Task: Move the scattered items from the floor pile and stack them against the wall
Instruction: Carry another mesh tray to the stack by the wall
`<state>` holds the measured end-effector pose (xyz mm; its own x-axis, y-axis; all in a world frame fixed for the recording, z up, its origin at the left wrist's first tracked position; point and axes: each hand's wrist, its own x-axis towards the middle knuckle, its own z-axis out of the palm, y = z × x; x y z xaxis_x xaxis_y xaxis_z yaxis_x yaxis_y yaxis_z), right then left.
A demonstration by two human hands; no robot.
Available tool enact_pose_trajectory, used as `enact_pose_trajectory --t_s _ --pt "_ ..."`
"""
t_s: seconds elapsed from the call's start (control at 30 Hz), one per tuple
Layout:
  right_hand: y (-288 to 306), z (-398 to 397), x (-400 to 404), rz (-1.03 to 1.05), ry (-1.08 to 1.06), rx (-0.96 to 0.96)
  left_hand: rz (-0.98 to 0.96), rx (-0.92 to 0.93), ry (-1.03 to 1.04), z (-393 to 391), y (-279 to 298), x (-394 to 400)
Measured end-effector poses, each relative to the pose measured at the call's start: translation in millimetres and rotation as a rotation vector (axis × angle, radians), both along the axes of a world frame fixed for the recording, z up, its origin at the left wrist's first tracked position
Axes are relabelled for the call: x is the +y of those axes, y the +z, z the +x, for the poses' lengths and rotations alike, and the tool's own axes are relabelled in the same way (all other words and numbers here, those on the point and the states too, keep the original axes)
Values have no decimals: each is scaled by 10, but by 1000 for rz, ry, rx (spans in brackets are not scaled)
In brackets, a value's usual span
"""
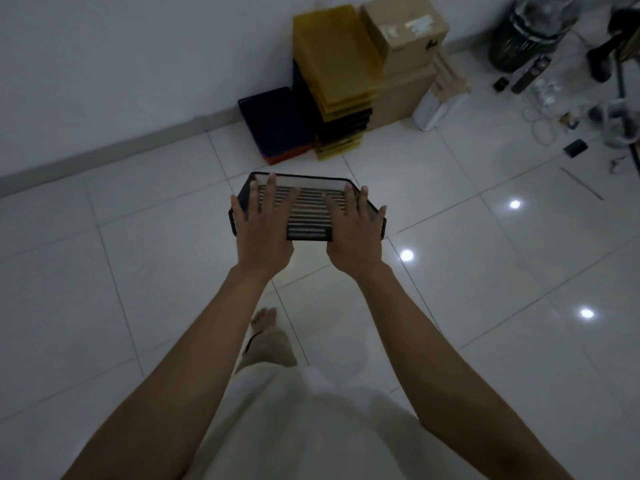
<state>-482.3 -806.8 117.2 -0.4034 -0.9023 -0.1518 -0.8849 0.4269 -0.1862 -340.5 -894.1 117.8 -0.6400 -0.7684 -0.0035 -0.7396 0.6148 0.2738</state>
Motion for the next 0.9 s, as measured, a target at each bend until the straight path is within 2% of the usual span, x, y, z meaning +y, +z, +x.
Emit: enact_pose_trajectory --t_s 0.2,0.33,0.43,0.7,0.9 --pt "-96 -345 -807 -147 -86 40 -70 -66 -52 -431 -13 -888" --pt "-16 -765 -1084 -121 -89 65 -71 -109 -52 -875 77 -1137" --pt "20 -1255 -1237 -136 -81 98 -91 -72 -42 -1345 102 -1263" --pt "67 -2483 -1573 -111 113 80 -71 -35 106 -2412 157 -1353" --pt "-34 -2797 -2126 -85 304 46 -49 -97 282 -2639 53 -1614"
